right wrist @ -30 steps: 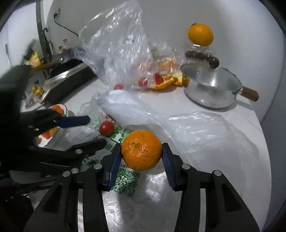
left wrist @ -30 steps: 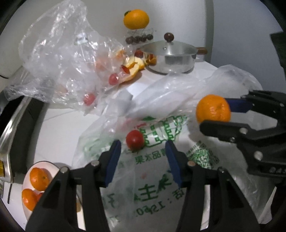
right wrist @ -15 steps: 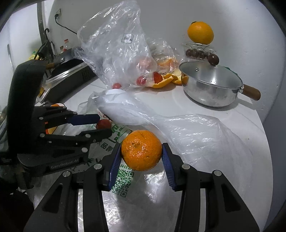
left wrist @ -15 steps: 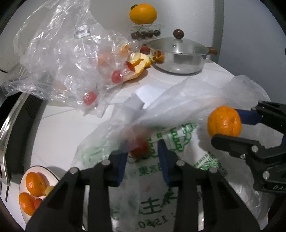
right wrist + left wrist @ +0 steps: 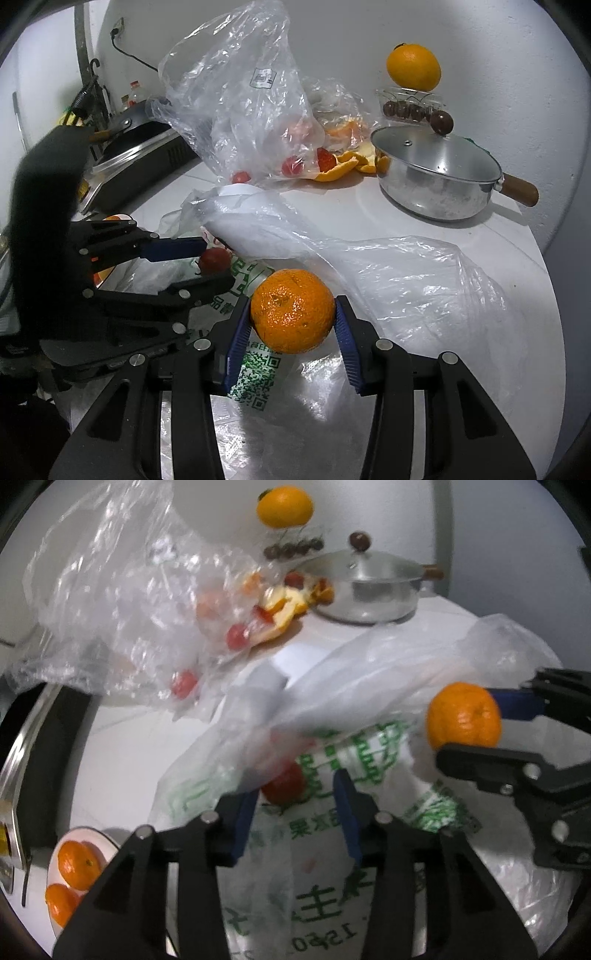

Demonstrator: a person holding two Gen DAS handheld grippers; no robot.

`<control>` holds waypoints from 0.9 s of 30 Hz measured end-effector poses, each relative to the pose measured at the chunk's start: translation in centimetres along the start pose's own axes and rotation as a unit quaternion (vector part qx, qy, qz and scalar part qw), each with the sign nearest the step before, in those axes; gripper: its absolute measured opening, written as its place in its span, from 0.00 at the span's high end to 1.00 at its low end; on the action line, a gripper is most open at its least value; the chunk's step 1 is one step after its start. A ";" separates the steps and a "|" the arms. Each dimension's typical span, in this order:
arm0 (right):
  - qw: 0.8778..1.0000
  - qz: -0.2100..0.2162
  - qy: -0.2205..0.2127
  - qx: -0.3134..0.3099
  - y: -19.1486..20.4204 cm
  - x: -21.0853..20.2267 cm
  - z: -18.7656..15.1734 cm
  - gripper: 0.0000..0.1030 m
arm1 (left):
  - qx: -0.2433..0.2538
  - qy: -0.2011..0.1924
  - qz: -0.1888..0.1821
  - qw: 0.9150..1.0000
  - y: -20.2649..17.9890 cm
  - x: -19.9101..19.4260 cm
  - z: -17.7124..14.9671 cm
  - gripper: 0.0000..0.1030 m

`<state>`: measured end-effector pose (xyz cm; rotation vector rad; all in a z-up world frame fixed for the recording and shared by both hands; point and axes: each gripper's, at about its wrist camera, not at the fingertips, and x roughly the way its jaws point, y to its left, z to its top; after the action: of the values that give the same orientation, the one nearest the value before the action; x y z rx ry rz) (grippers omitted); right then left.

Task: Organize fruits
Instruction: 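Grasp a red tomato with the left tool while right tool holds the mandarin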

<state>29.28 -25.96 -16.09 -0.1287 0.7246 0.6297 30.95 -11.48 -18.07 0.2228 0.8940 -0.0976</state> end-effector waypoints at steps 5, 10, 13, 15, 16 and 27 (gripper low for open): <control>1.000 0.000 -0.002 0.002 0.0 -0.1 0.0 0.54 | -0.013 0.006 -0.011 1.000 0.5 0.4 0.0 0.58; 1.000 0.001 -0.005 0.004 -0.1 -0.1 0.0 0.54 | -0.003 -0.002 -0.023 1.000 0.2 0.2 -0.1 0.69; 1.000 0.001 -0.005 0.005 -0.1 -0.1 -0.1 0.54 | 0.005 -0.007 -0.026 1.000 -0.1 0.0 0.0 0.75; 1.000 0.001 -0.005 0.005 -0.1 -0.1 -0.1 0.54 | 0.004 -0.008 -0.027 1.000 -0.2 -0.2 0.0 0.75; 1.000 0.001 -0.006 0.004 -0.1 -0.1 -0.1 0.54 | 0.004 -0.010 -0.027 1.000 -0.2 -0.2 0.0 0.75; 1.000 -0.008 -0.010 -0.003 1.2 -1.2 0.1 0.54 | 0.002 -0.038 -0.043 0.998 0.2 -3.5 -0.7 0.75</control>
<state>27.92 -25.59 -15.13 -0.1339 0.7010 0.6182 28.29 -11.20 -15.70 0.1840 0.8268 -0.1869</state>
